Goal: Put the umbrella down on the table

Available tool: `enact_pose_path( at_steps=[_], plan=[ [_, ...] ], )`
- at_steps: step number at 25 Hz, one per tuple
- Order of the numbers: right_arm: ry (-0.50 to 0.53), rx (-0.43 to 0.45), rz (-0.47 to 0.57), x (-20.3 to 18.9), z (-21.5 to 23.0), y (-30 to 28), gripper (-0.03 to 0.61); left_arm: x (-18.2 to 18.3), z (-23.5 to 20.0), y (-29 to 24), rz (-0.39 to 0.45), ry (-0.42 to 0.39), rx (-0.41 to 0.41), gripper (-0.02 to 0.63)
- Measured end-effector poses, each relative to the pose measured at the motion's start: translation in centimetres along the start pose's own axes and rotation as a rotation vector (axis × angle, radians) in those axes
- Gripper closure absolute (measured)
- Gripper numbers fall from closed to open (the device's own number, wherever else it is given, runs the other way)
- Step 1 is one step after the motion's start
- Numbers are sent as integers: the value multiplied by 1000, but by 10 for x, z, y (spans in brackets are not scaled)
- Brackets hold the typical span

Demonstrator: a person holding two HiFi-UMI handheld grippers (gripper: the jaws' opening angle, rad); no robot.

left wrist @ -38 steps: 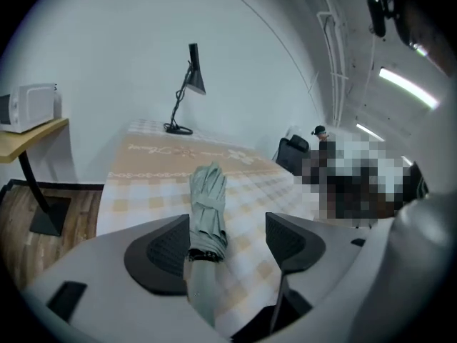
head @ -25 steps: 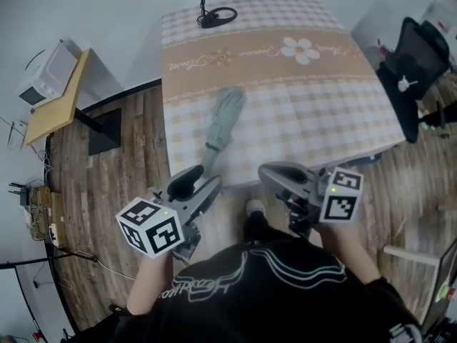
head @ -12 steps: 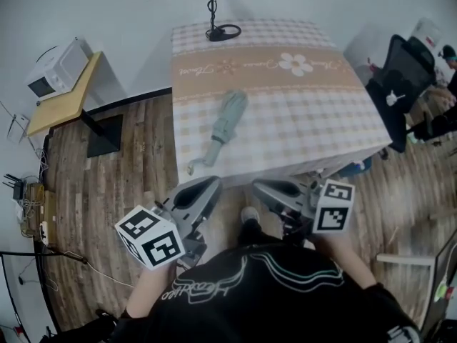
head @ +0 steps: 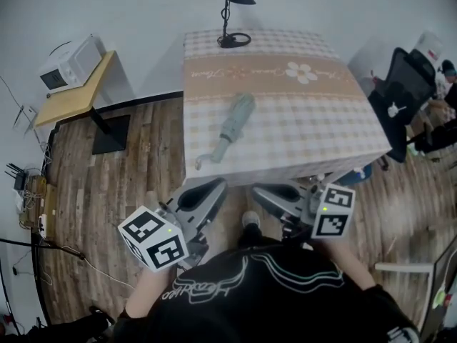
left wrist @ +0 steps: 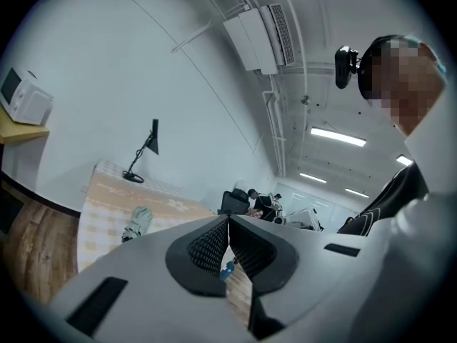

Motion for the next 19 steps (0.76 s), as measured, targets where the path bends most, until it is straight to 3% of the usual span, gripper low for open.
enact_pose_path(
  at_steps=[19],
  plan=[
    [8,-12,-19,-7,-13,7,568,-12,13,0,-35,-11,-36,615]
  ],
)
Point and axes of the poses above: the fingertips, and each gripper's own axes: y backward along the fingers, z to its right, x out of its top, the point moved 5 cm from there along y, backward along the fingers, and after that the axes turned 7 degrees about -x, right-handed, at the moved point
